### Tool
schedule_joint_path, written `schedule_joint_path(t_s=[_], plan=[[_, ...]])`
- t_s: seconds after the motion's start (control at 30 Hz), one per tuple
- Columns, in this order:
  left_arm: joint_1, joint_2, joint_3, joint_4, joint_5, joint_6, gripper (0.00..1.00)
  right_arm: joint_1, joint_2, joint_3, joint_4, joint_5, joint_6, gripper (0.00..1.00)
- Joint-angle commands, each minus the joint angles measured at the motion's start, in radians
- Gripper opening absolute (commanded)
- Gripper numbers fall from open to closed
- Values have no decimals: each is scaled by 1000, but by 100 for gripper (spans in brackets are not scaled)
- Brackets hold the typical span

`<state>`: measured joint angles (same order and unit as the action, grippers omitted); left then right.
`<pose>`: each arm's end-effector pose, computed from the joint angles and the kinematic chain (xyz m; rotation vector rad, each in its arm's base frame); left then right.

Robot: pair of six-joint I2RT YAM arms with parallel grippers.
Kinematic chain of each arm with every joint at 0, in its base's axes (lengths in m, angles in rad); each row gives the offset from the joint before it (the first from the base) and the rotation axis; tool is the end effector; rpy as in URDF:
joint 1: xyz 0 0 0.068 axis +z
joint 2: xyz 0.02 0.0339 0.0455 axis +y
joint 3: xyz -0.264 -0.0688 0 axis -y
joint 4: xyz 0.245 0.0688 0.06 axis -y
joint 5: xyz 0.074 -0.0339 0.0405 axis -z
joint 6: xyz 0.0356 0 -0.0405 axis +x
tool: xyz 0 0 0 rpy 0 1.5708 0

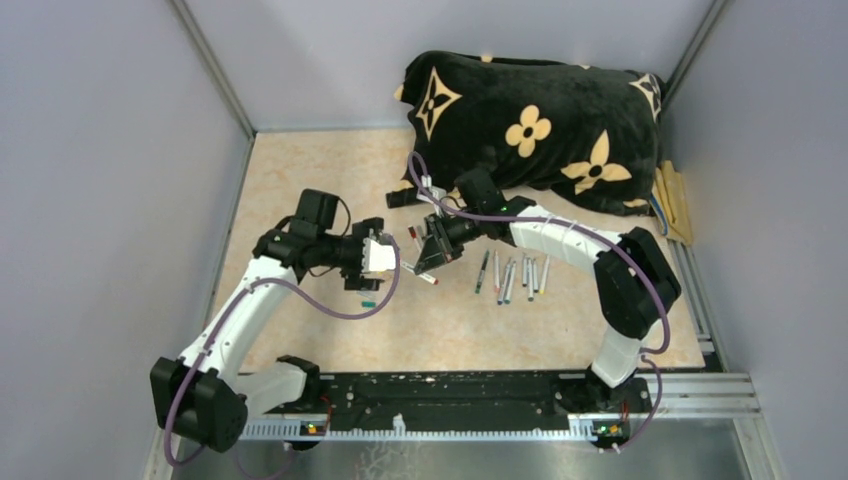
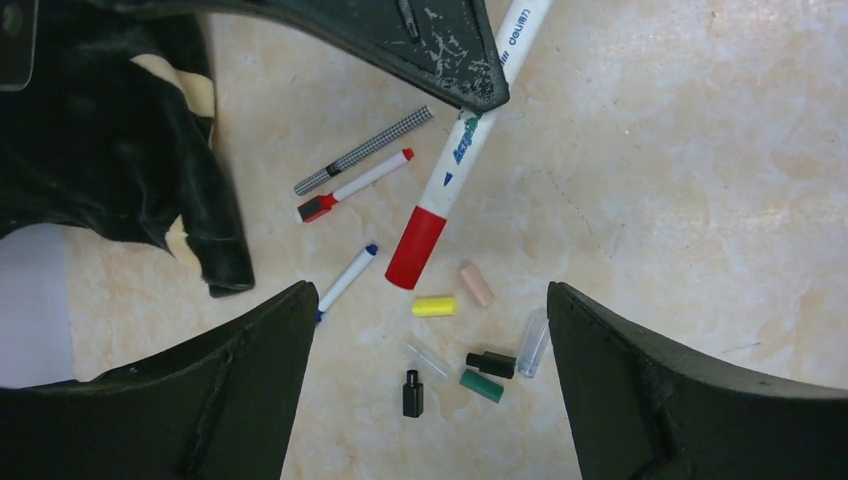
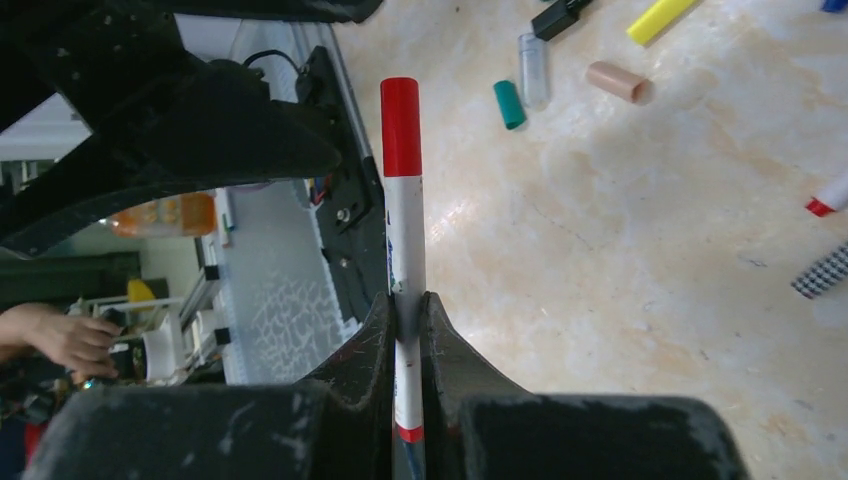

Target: Open the pen caps

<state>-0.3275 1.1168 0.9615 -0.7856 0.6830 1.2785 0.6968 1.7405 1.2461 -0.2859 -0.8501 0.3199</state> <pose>0.1967 -0.0906 0.2900 1.8084 1.3820 -0.3772 0.2727 0.2631 0.2417 -0.9154 2.3249 1.4694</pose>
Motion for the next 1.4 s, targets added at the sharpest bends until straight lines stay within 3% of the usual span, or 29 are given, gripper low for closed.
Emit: schedule_joint_path(t_s=[0.0,0.17,0.47,0.53,0.6,0.73,0.87,1.0,1.23,1.37], plan=[[-61,5,-29,-9,-64,74,86,29,31,80,-7,-107,6,0],[-122,39,-35,-26,-127,74,69,42,47,91,20,-116,30,0],[-151,40,-44,6,-200,81,25,44,63,79,34,-134,36,0],[-152,36,-44,10,-204,82,21,50,65,61,65,-135,57,14],[-154,34,-39,10,-200,80,18,64,73,48,99,-136,75,21],[-159,39,-21,-1,-186,73,13,89,90,36,174,-142,129,24],[-165,38,-13,-4,-190,77,8,89,85,22,235,-155,173,20],[-164,40,-18,-1,-223,97,0,87,60,14,205,-132,152,0],[-157,73,-54,68,-403,81,0,36,-40,-86,54,-28,60,0],[-115,103,-63,99,-413,83,0,-10,-126,-166,10,21,33,0]])
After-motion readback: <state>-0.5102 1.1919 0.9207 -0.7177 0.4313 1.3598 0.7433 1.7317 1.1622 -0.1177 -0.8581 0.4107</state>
